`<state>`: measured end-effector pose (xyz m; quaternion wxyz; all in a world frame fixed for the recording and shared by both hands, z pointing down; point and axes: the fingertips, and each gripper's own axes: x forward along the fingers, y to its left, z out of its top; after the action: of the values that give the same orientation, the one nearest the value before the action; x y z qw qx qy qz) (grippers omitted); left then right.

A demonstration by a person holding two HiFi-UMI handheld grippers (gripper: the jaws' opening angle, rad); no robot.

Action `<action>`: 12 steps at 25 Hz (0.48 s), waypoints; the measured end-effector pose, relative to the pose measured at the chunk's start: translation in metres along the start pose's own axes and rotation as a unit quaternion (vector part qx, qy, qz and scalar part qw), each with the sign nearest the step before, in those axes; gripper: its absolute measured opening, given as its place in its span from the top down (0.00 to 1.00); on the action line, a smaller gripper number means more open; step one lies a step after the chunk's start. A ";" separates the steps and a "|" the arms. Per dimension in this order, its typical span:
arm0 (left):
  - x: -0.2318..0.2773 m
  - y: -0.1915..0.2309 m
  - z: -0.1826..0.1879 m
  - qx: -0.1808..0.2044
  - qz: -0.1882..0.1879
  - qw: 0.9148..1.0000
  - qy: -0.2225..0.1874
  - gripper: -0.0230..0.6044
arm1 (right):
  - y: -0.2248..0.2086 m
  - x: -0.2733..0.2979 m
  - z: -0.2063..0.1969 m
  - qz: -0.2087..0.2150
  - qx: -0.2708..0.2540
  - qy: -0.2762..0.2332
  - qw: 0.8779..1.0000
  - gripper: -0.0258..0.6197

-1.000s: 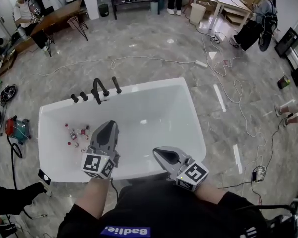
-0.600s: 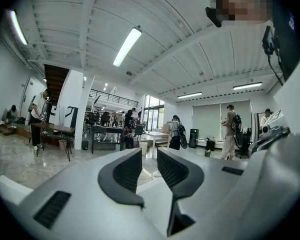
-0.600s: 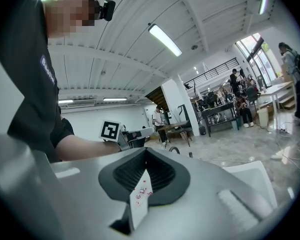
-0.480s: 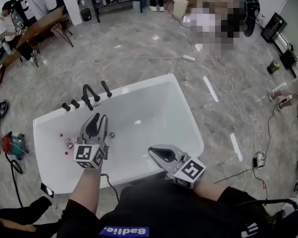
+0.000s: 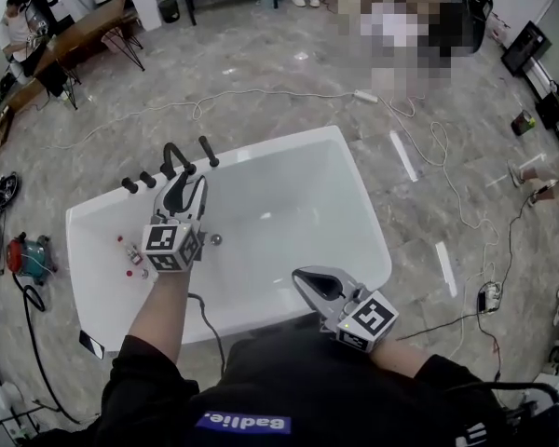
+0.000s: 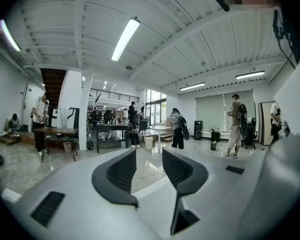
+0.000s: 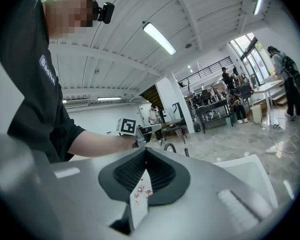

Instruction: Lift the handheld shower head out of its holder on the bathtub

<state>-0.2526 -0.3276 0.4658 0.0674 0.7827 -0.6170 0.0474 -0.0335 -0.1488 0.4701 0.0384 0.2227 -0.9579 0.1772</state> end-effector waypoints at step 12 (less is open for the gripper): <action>0.069 0.045 -0.057 -0.004 0.010 0.998 0.064 0.69 | -0.017 0.003 -0.020 -0.023 0.021 0.012 0.999 0.96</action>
<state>-0.2801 -0.3952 0.5348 0.1089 0.7716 -0.6194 0.0953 -0.0292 -0.1568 0.4949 0.0495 0.2429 -0.9482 0.1988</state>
